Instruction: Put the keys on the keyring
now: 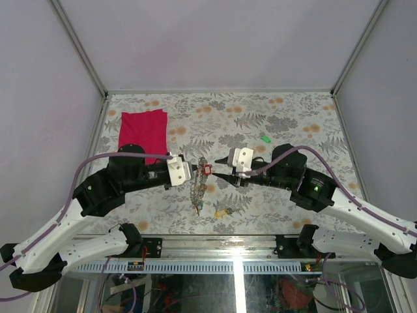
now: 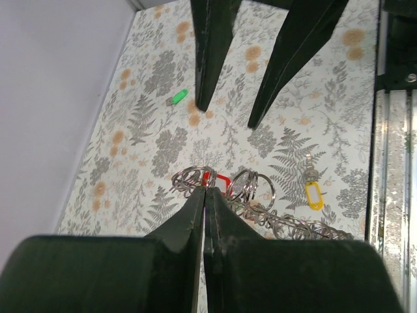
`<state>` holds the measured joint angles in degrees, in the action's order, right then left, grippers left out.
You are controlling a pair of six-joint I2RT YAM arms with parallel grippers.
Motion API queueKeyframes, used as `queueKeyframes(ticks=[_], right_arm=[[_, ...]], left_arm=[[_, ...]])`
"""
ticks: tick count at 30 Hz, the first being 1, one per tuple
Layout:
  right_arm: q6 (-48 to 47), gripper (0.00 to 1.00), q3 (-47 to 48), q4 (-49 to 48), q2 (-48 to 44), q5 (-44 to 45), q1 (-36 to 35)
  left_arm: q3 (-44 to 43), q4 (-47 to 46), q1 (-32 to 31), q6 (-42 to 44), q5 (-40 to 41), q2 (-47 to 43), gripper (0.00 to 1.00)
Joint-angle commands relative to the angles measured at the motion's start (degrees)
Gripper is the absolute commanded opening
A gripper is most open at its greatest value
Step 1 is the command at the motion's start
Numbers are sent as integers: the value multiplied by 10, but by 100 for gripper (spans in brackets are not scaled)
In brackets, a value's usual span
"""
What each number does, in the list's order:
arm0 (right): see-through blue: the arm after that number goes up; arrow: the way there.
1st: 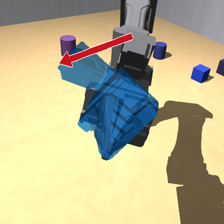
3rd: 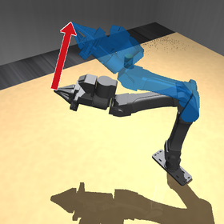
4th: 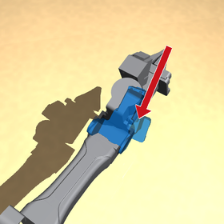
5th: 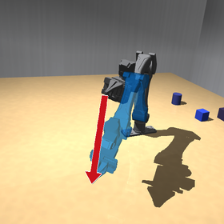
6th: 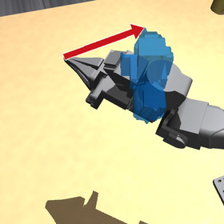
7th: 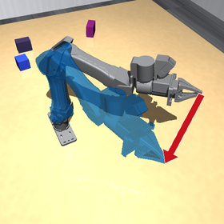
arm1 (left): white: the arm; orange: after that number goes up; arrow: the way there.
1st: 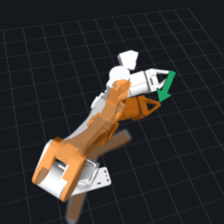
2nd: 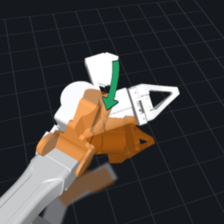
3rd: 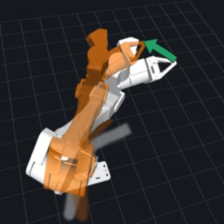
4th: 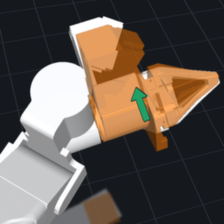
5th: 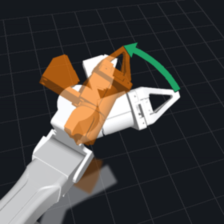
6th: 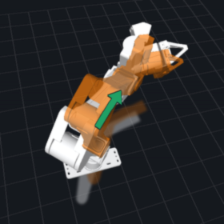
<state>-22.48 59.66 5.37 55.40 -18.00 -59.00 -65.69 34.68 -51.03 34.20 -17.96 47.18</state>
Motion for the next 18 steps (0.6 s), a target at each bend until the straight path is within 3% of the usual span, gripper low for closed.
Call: queueKeyframes(ticks=[1, 5, 18], right_arm=[[130, 44, -4, 53, -20, 143, -3], [273, 45, -41, 103, -15, 219, -4], [586, 50, -181, 92, 39, 249, -3]], left_arm=[[2, -55, -3, -13, 67, 0, 0], [10, -63, 0, -34, 90, 2, 0], [18, -80, 12, -55, 97, 5, 0]])
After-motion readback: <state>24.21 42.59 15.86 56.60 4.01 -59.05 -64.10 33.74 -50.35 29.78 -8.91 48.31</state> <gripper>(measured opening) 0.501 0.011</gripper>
